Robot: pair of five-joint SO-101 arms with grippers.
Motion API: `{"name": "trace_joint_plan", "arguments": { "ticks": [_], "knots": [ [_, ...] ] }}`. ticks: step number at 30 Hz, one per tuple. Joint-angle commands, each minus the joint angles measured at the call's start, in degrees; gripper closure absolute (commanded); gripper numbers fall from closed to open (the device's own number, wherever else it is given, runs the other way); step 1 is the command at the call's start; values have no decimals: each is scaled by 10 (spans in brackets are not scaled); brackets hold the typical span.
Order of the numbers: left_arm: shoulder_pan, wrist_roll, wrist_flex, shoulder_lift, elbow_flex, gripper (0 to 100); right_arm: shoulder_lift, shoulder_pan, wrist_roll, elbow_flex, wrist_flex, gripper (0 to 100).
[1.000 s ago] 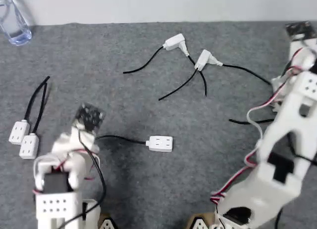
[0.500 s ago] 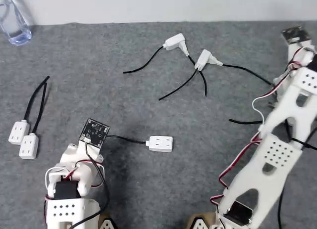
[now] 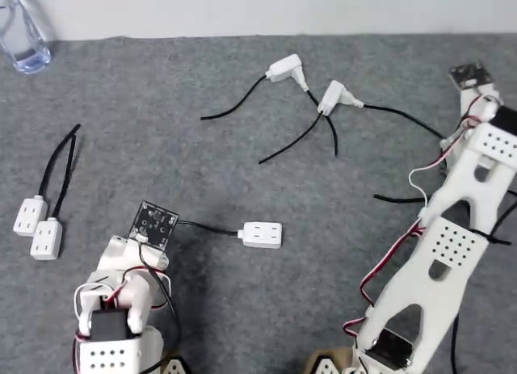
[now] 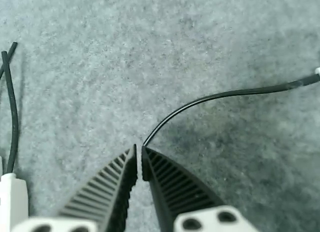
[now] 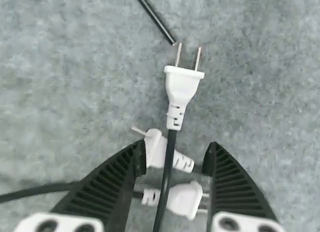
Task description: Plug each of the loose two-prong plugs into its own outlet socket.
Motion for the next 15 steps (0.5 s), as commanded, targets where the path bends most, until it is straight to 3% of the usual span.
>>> {"name": "trace_joint_plan", "arguments": {
  "ticks": [1, 10, 15],
  "knots": [
    [-1, -2, 38, -62, 7, 985, 16, 14, 6, -30, -29, 809],
    [0, -4, 61, -94, 13, 985, 60, 15, 7, -32, -58, 812],
    [0, -4, 61, -94, 13, 985, 73, 14, 7, -31, -58, 974]
  ]
}}
